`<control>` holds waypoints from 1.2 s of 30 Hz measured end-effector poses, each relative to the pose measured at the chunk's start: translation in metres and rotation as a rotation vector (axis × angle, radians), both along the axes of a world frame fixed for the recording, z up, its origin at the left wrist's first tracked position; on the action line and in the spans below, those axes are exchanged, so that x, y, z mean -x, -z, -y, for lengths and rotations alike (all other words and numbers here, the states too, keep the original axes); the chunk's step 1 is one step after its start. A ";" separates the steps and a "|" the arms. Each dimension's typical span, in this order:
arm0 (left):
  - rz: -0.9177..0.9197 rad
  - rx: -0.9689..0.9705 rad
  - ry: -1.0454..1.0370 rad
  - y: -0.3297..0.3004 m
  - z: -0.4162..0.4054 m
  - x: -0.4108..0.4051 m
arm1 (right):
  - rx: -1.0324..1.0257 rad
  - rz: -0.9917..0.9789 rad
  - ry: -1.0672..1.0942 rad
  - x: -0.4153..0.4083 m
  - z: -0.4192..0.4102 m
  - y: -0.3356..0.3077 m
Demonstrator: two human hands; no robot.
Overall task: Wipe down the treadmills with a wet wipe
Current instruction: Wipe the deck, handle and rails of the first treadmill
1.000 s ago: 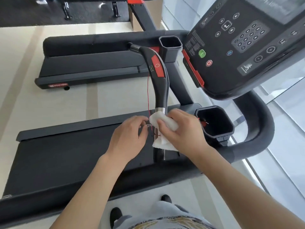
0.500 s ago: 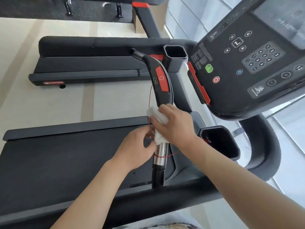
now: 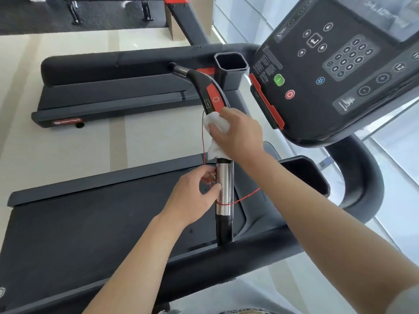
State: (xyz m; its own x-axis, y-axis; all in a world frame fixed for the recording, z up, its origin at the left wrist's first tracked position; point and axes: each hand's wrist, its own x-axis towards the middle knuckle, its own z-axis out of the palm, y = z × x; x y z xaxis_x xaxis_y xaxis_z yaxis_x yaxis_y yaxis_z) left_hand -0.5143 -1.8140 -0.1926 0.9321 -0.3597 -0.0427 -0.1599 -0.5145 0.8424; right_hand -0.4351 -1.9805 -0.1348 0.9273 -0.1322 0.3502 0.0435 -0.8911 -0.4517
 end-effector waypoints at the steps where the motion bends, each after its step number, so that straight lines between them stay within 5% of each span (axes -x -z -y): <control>1: -0.003 0.007 -0.001 0.000 -0.001 -0.001 | -0.028 0.020 -0.004 0.016 -0.004 0.003; 7: -0.020 -0.013 0.069 0.000 -0.005 0.007 | -0.135 -0.169 -0.042 0.100 -0.013 0.038; 15: 0.021 -0.042 0.034 0.003 0.004 0.013 | -0.420 -0.020 0.035 0.019 0.009 0.012; 20: 0.078 -0.101 0.001 0.009 0.009 0.015 | -0.766 -0.042 0.145 -0.004 0.017 0.010; 29: 0.070 -0.121 0.003 0.019 0.009 0.013 | -0.700 -0.255 0.078 0.075 0.007 0.042; 33: 0.075 -0.131 0.016 0.019 0.010 0.012 | -0.475 -0.173 0.070 0.052 0.010 0.039; 36: 0.065 -0.161 0.021 0.019 0.009 0.011 | -0.494 -0.107 0.043 0.027 0.014 0.028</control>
State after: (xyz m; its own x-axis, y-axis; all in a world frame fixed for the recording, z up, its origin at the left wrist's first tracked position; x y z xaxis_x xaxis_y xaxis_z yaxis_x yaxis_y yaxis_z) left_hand -0.5257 -1.8235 -0.2114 0.9270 -0.3727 -0.0414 -0.2234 -0.6376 0.7372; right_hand -0.4617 -1.9943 -0.1628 0.9445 -0.2974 0.1393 -0.0583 -0.5694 -0.8200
